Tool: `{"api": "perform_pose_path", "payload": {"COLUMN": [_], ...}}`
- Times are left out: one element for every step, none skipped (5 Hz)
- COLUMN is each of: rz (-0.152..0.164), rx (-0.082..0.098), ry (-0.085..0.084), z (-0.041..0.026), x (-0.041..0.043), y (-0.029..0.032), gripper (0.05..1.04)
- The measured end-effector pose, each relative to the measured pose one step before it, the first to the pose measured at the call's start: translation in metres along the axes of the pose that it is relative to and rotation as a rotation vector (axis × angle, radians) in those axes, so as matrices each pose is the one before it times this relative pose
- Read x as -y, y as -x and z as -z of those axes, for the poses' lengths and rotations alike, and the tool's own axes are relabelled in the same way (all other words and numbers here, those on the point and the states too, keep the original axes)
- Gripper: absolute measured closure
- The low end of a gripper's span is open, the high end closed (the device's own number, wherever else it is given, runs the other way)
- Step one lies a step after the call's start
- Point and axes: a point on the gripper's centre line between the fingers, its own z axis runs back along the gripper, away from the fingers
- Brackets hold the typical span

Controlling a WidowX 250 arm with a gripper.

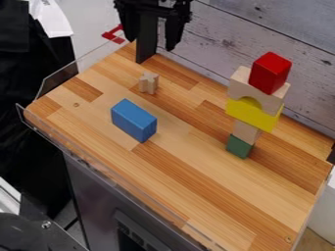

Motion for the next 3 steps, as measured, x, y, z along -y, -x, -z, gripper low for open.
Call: {"api": "perform_pose_path", "payload": {"rz": [0.0314,-0.0341,0.0030], "rx": [-0.0083,-0.0373,-0.0114], "ry": [-0.0183,-0.0072,-0.0100], "z": [-0.00884,-0.00298,-0.00188], "x": [0.01862,0.01833,0.01396], "y": [0.01447,0.02501,0.01814], "gripper": [0.085,0.085,0.085]}}
